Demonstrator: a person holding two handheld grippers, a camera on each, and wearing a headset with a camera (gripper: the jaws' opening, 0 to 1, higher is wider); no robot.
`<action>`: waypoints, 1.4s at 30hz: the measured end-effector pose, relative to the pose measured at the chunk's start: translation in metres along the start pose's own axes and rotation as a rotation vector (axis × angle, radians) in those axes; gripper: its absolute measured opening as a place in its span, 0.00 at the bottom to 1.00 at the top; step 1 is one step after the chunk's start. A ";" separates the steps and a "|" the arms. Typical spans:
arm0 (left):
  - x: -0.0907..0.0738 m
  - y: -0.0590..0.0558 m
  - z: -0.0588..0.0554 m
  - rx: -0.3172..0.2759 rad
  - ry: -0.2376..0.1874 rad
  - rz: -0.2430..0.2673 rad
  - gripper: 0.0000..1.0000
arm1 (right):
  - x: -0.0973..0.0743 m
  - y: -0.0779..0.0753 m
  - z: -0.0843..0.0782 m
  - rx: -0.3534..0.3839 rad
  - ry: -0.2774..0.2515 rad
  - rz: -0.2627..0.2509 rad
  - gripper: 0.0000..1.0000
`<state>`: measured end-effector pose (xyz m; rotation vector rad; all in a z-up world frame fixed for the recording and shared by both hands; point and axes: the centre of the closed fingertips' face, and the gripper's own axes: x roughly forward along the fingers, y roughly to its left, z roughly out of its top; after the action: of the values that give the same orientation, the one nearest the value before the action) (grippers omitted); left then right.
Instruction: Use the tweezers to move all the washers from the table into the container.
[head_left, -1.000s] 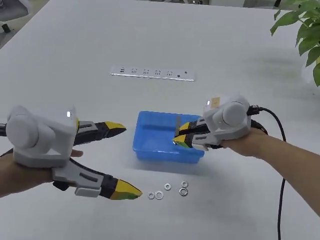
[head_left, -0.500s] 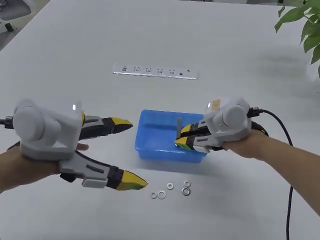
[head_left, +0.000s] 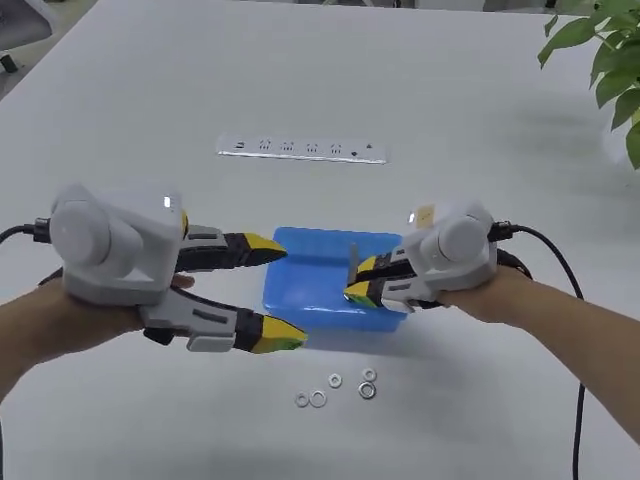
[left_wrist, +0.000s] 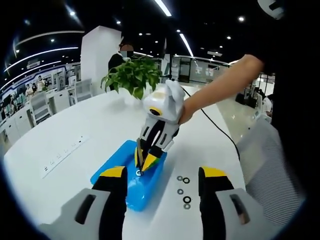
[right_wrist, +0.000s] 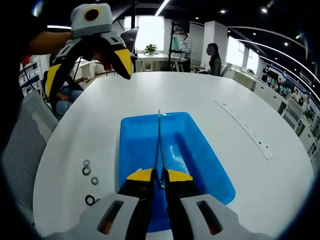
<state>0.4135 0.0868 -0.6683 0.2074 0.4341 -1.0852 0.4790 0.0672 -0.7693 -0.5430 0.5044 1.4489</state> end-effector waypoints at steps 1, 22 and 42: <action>0.002 0.001 0.001 0.002 -0.001 0.001 0.61 | 0.000 0.000 0.000 0.000 0.000 0.000 0.09; 0.041 0.026 0.015 0.084 0.007 -0.034 0.31 | 0.001 0.000 0.001 -0.018 -0.002 0.006 0.09; 0.061 0.034 0.019 0.143 0.032 -0.110 0.13 | 0.002 0.001 -0.001 -0.052 0.003 0.023 0.09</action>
<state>0.4725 0.0462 -0.6798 0.3305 0.4001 -1.2235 0.4782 0.0683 -0.7709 -0.5820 0.4779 1.4870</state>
